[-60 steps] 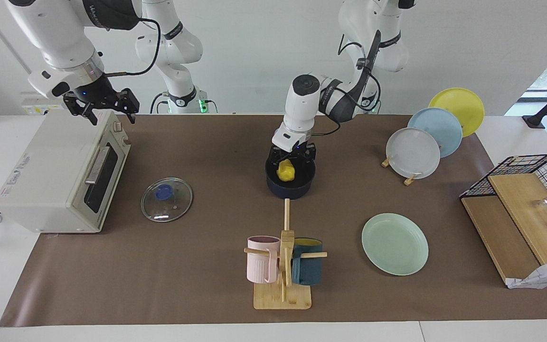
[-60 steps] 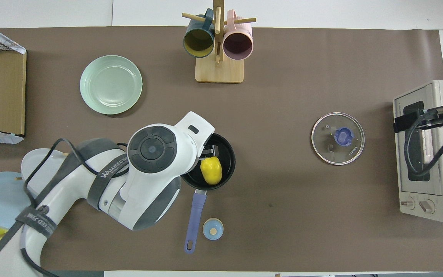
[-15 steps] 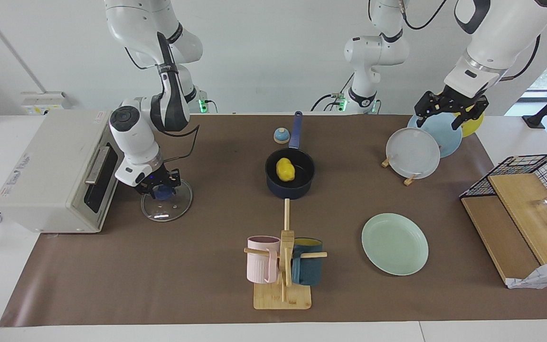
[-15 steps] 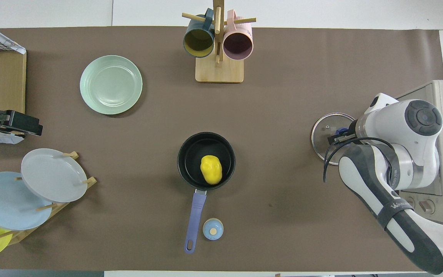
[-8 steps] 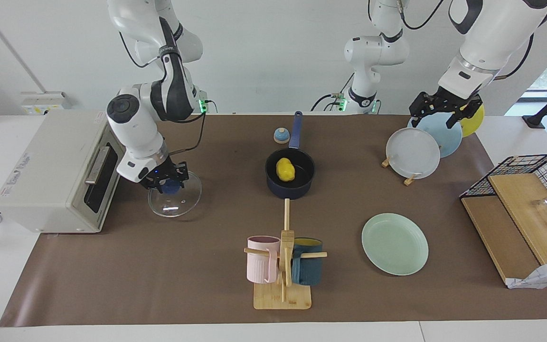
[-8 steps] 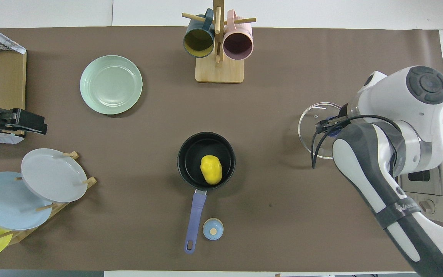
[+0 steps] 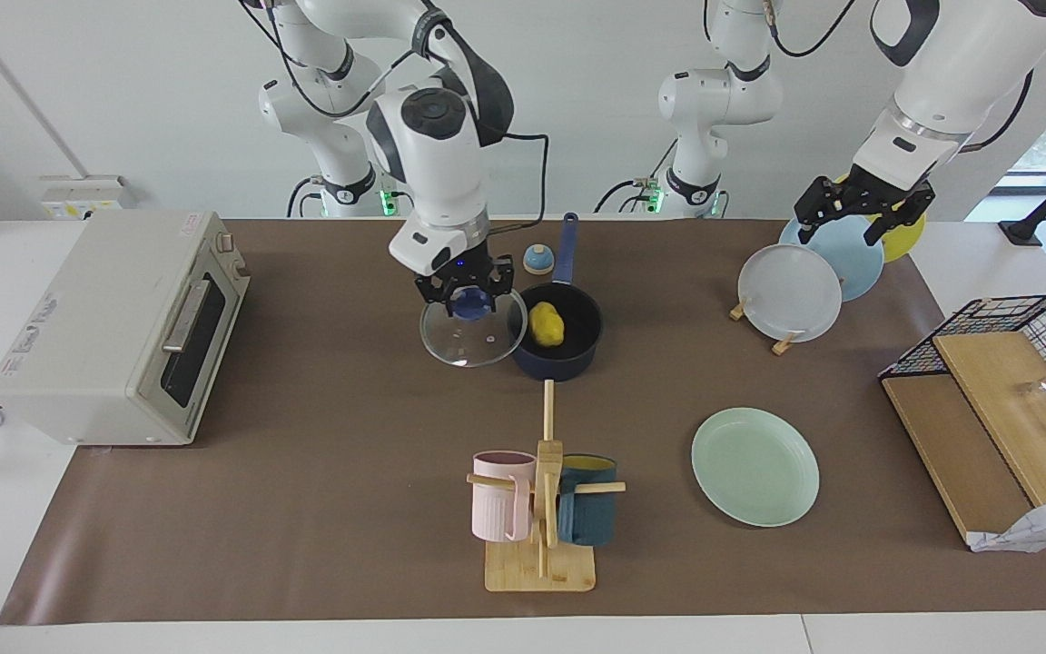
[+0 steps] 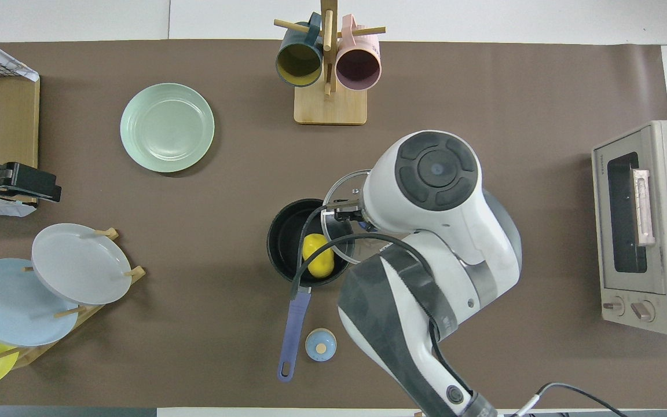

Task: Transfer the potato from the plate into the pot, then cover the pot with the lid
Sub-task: 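Lift the lid and carry it over the saucepan with the right gripper, then lower the glass lid onto the saucepan with the right gripper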

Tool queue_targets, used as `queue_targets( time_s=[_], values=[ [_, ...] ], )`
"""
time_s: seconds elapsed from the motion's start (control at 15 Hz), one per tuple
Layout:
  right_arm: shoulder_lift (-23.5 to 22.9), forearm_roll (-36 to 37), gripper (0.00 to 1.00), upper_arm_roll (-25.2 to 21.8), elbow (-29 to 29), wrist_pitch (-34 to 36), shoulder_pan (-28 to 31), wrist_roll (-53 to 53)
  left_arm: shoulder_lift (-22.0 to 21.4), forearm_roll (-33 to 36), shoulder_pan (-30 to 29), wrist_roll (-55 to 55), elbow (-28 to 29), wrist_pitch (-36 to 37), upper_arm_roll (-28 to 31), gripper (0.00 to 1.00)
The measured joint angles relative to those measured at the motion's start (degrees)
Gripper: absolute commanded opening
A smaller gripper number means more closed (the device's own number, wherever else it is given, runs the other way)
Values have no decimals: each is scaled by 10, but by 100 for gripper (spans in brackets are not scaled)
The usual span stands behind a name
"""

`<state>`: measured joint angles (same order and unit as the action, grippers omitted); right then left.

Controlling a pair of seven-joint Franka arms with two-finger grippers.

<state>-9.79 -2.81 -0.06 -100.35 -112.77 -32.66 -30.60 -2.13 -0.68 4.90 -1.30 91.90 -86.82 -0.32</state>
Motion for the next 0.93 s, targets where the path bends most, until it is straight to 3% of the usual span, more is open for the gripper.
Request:
queue_targets(
  time_s=[0.27, 0.47, 0.67, 0.93],
  values=[
    [-20, 5, 43, -1, 2, -32, -68, -89, -1, 0, 0, 0, 0, 0, -1, 100],
    [-58, 51, 43, -1, 14, -44, -113, -153, -1, 0, 0, 0, 0, 0, -1, 100],
    [-89, 58, 43, -4, 32, -45, -116, -160, -1, 0, 0, 0, 0, 0, -1, 100],
    [-92, 58, 43, -6, 37, -45, -115, -160, -1, 0, 0, 0, 0, 0, -1, 100]
  ],
)
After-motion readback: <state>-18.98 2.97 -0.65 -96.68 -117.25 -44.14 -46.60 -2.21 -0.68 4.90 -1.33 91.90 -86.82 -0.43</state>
